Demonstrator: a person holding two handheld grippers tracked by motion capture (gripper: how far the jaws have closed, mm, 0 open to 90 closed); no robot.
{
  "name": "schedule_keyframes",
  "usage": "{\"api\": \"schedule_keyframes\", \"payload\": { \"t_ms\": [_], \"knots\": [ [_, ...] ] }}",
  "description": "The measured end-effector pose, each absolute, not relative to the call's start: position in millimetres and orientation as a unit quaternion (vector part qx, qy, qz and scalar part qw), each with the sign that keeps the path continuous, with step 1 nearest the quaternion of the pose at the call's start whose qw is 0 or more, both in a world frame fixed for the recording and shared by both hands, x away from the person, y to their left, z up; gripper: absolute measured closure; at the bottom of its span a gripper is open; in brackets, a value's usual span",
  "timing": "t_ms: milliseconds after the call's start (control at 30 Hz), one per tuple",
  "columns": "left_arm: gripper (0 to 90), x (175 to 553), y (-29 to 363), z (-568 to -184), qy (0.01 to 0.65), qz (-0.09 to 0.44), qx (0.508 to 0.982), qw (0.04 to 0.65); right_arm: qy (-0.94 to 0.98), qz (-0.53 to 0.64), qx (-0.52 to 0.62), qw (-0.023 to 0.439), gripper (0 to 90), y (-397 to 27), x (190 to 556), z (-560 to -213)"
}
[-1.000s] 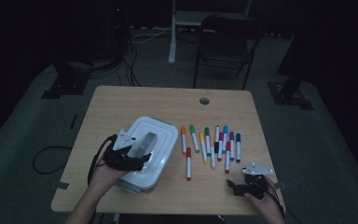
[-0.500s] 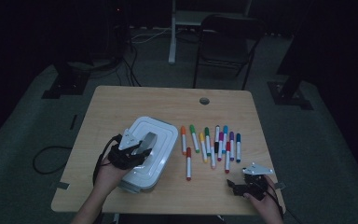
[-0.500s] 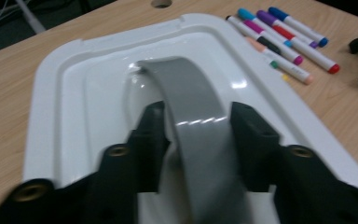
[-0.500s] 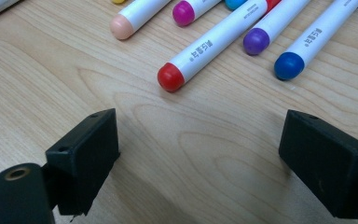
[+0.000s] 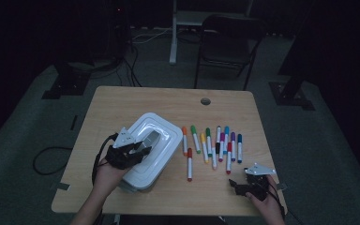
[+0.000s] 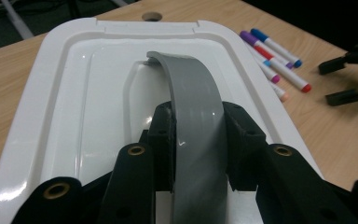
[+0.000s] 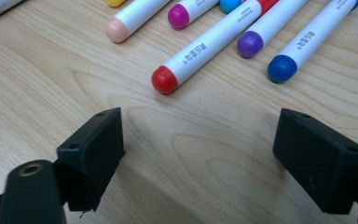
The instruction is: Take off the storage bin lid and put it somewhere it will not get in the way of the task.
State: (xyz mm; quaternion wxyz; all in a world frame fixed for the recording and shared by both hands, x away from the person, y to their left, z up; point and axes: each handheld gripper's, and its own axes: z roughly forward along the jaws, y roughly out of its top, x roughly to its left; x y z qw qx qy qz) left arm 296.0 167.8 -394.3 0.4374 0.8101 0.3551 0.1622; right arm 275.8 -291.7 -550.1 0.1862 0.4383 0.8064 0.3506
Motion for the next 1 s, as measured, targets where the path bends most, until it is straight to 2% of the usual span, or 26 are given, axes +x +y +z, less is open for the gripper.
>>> {"api": "schedule_keyframes", "payload": {
  "t_ms": [367,400,600,1000],
  "knots": [
    [68.6,295.3,181.1,-368.8,0.358,0.184,0.801,0.442,0.805,0.349,0.441,0.187,15.6,-291.5,275.1,-550.1],
    [68.6,297.2,186.8,-363.9,0.362,0.193,0.797,0.443,0.8,0.347,0.451,0.191,12.4,-289.8,273.8,-550.3],
    [68.6,302.2,200.2,-357.7,0.375,0.206,0.785,0.448,0.796,0.342,0.46,0.193,12.0,-286.8,272.3,-550.4],
    [68.7,328.9,253.1,-356.8,0.431,0.264,0.736,0.449,0.796,0.343,0.46,0.194,12.0,-286.6,272.0,-550.5]
  ]
}}
